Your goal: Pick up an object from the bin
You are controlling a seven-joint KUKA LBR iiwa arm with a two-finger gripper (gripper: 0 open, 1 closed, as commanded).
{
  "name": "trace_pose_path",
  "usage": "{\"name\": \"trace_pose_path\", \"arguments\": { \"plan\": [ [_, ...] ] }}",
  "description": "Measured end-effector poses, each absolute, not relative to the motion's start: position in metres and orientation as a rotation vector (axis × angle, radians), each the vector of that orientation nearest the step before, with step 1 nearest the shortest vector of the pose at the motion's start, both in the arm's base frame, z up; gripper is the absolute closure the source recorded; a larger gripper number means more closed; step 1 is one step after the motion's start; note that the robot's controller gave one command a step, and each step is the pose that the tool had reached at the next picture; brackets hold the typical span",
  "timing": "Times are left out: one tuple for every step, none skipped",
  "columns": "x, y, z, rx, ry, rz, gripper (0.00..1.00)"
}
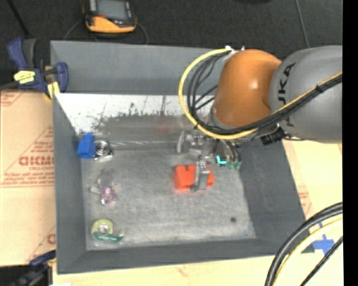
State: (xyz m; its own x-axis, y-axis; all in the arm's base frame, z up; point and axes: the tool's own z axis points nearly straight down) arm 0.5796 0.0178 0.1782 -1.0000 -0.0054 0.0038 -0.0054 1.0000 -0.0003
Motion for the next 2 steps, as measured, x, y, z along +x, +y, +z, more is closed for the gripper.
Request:
{"name": "trace_pose_path", "arguments": {
  "plan": [
    [0.5714, -0.0416, 0.0812, 0.336, -3.126, 0.001, 0.0],
    [0.5729, -0.0321, 0.0733, 0.249, -3.143, 0.0, 0.0]
  ]
}}
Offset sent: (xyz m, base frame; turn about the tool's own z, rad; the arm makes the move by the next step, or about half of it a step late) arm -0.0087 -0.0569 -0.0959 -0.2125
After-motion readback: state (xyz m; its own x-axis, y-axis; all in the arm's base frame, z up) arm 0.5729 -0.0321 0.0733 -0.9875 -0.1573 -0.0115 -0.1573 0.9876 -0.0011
